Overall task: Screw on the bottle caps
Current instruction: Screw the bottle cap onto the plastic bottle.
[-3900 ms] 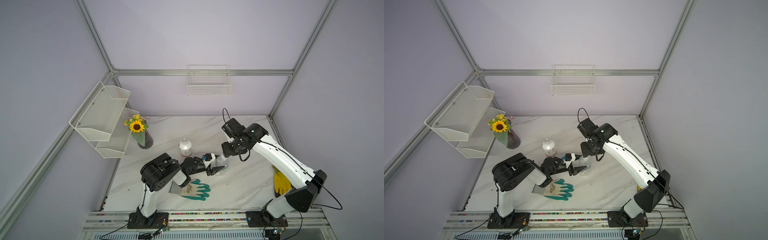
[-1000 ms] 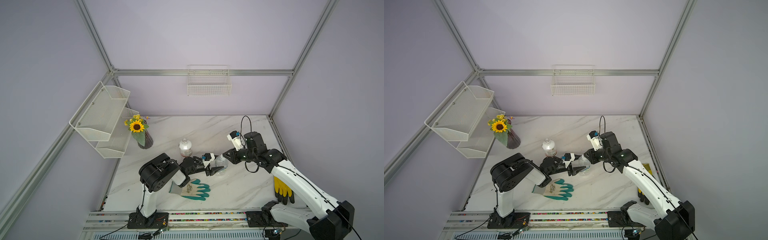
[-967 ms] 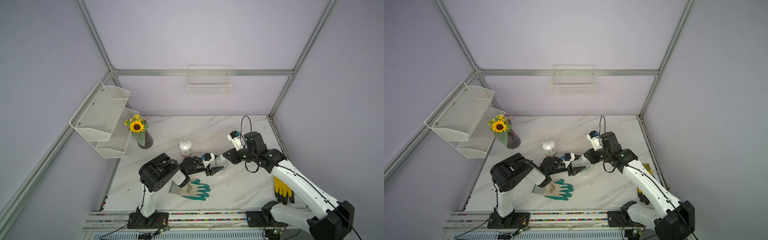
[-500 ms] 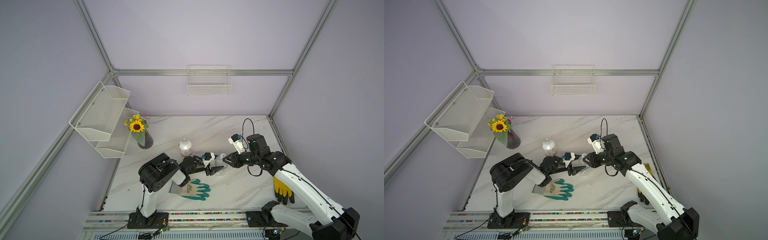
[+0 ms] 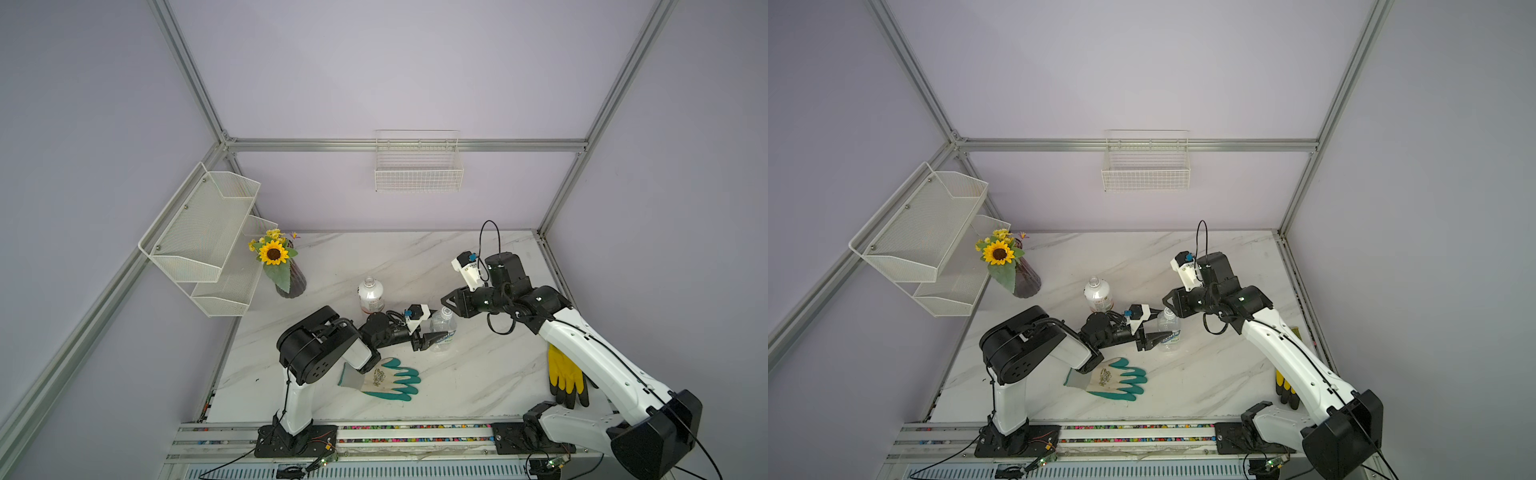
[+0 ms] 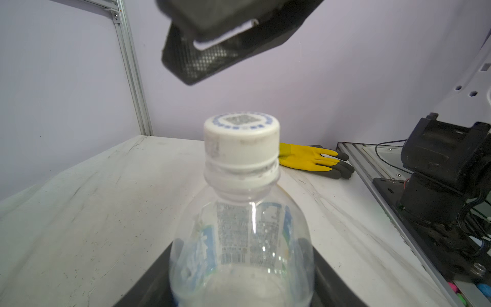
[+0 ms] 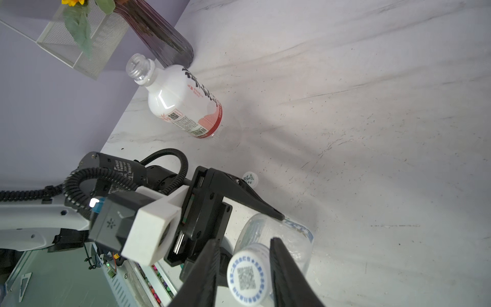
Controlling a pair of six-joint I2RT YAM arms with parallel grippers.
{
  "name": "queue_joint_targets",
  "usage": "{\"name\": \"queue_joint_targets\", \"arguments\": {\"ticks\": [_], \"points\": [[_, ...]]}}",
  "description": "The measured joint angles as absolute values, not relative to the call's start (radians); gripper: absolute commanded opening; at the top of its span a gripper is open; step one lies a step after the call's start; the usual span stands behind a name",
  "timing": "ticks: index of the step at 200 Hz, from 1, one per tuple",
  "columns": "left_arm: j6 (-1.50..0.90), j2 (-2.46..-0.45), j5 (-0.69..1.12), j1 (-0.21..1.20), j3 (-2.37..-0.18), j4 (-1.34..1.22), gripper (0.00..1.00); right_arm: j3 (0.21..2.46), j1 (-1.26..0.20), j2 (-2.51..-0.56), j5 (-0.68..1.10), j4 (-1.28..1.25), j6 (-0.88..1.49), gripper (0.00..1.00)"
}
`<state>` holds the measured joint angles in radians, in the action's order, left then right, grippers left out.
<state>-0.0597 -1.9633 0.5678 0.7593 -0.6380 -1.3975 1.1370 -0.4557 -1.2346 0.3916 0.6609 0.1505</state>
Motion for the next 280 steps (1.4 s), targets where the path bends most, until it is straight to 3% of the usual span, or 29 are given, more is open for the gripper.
{"name": "queue_joint_targets", "arguments": {"ticks": [70, 177, 196, 210, 235, 280], "points": [[-0.06, -1.963, 0.569, 0.759, -0.638, -1.397, 0.65, 1.111, -0.455, -1.264, 0.435, 0.647, 0.139, 0.26], [-0.063, -1.963, 0.572, 0.759, -0.65, -1.377, 0.65, 0.997, -0.45, -1.116, 0.52, 0.63, 0.157, 0.25], [-0.064, -1.963, 0.572, 0.759, -0.653, -1.374, 0.65, 0.981, -0.45, -1.1, 0.534, 0.649, 0.161, 0.27], [-0.064, -1.963, 0.572, 0.759, -0.653, -1.372, 0.65, 0.979, -0.45, -1.09, 0.525, 0.675, 0.167, 0.35], [-0.063, -1.961, 0.572, 0.759, -0.653, -1.368, 0.65, 1.039, -0.451, -1.077, 0.453, 0.746, 0.15, 0.42], [-0.058, -1.95, 0.574, 0.759, -0.653, -1.345, 0.65, 1.245, -0.451, -1.171, 0.339, 0.813, 0.065, 0.38]]}}
